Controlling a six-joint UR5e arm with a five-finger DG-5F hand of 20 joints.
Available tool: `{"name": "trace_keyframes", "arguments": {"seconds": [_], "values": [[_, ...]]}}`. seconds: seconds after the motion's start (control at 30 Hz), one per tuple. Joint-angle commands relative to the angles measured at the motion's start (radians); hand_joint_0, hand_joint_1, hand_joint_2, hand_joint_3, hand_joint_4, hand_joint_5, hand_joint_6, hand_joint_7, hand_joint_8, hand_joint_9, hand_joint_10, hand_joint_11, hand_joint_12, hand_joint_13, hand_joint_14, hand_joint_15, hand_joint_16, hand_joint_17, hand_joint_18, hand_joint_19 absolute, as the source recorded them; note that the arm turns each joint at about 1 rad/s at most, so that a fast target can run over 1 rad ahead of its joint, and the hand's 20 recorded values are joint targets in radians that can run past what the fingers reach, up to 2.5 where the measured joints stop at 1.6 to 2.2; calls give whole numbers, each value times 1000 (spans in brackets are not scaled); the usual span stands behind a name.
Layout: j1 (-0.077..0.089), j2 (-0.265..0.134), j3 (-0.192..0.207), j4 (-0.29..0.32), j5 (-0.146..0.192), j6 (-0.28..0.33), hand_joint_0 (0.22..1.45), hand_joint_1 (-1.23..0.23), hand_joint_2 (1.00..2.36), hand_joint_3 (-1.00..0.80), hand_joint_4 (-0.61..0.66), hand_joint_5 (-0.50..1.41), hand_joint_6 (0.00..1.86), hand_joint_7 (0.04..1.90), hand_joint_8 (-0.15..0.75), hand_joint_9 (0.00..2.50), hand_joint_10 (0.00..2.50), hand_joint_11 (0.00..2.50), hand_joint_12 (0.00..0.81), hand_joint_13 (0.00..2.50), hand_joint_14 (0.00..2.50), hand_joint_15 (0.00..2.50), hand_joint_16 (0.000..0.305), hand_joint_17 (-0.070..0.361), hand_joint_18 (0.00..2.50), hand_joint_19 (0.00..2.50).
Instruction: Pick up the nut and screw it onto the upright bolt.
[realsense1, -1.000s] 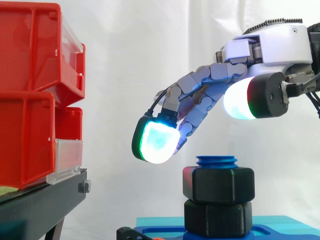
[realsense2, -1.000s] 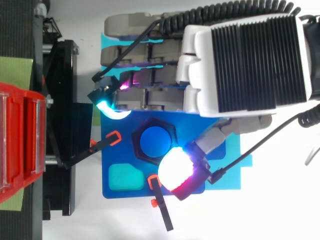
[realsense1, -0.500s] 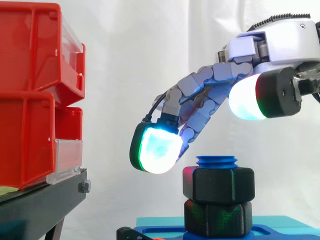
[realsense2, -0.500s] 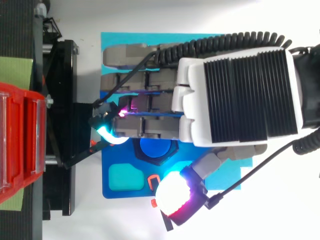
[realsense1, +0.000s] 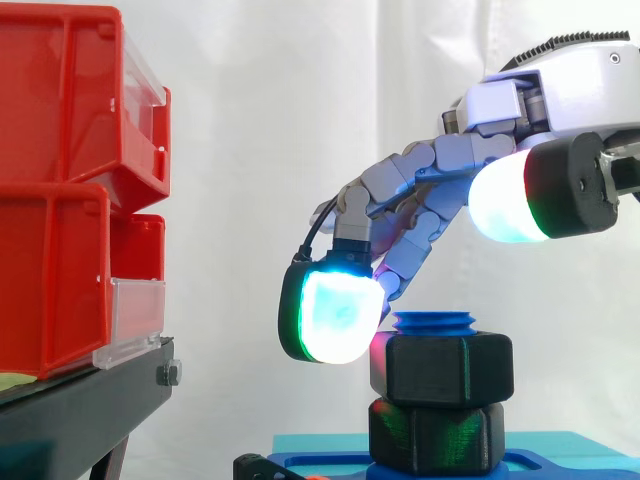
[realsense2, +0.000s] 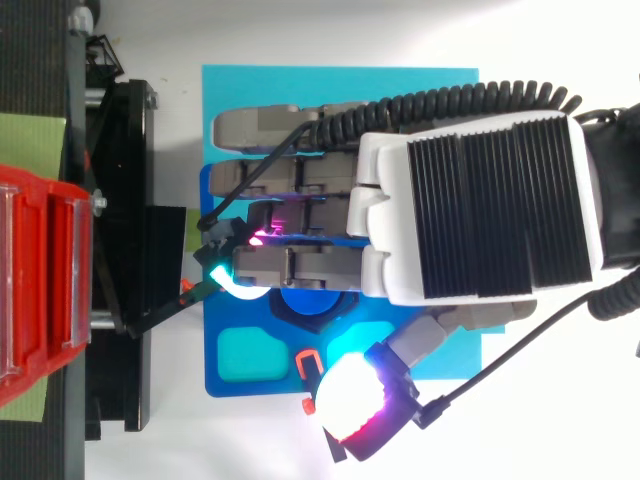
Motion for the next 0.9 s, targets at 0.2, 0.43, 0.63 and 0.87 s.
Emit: {"name": "trace_keyframes", "arguments": {"seconds": [0.2, 0.43, 0.63, 0.87], "values": [[-6, 0, 0, -8, -2, -2, 481, -107, 1000, -500, 126, 11, 505, 1088, 229, 795, 0, 0, 294, 436, 0, 0, 32, 72, 31, 0], [-13, 0, 0, -8, -6, -2, 488, -120, 1000, -500, 115, 34, 504, 1190, 237, 869, 0, 0, 281, 495, 0, 0, 30, 67, 99, 0], [-23, 0, 0, -10, -17, -3, 505, -174, 1000, -500, 182, 80, 503, 1288, 223, 1128, 0, 0, 225, 679, 0, 0, 22, 49, 313, 0], [-36, 0, 0, -13, -29, -9, 511, -203, 1000, -500, 151, 100, 503, 1340, 214, 1348, 0, 0, 182, 833, 0, 0, 13, 29, 471, 0]]}}
